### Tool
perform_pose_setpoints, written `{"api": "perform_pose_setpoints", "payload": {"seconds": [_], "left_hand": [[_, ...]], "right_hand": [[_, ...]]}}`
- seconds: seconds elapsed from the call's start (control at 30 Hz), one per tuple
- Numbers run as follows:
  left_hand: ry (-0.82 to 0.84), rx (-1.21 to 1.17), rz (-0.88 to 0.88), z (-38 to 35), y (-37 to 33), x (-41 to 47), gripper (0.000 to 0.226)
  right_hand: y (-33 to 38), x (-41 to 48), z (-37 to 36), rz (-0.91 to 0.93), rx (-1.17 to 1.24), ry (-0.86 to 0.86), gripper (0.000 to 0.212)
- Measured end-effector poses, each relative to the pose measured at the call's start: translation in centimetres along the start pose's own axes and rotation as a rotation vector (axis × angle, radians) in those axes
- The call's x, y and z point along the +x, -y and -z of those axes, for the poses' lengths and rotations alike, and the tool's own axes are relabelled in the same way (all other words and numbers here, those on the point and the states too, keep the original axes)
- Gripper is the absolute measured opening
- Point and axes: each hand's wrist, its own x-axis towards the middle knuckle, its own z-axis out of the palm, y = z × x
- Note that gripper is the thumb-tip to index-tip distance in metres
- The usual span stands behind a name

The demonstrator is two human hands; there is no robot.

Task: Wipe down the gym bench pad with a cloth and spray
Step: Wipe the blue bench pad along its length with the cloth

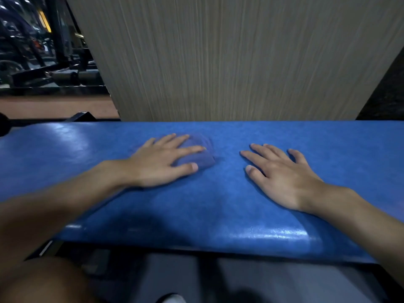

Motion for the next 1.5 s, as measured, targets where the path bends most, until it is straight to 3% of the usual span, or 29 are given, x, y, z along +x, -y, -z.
{"api": "perform_pose_setpoints", "payload": {"seconds": [0.13,0.23,0.37,0.63,0.77,0.93,1.2,1.37,1.5], "left_hand": [[-0.033,0.074,-0.277,-0.9,-3.8,-6.2,0.065],[-0.011,0.057,-0.303,-0.8,-4.2,-7.4,0.062],[0.001,0.024,-0.214,-0.4,-1.9,-3.9,0.072],[-0.054,-0.064,0.225,0.5,11.1,6.4,0.095],[-0.078,-0.067,0.293,0.5,12.5,7.7,0.099],[-0.037,-0.066,0.212,0.2,6.9,3.1,0.091],[-0.003,0.063,-0.248,-0.7,-2.4,-8.6,0.067],[0.046,0.053,-0.199,0.0,-0.7,-6.4,0.068],[-0.005,-0.027,-0.061,0.0,4.6,-1.2,0.073]], "right_hand": [[0.1,0.0,0.1,0.004,0.001,-0.004,0.051],[0.1,0.2,0.4,0.017,0.037,-0.032,0.050],[1.2,0.6,0.7,0.059,0.154,-0.095,0.058],[2.0,0.6,-0.4,0.078,-0.011,0.020,0.065],[2.1,0.7,-0.4,0.071,-0.027,0.038,0.063],[2.1,0.7,-0.4,0.072,-0.036,0.043,0.058],[2.1,0.7,-0.1,0.079,0.027,0.015,0.055],[3.7,1.9,0.8,0.105,0.089,-0.118,0.047],[4.8,3.0,-0.5,0.115,0.068,-0.008,0.051]]}}
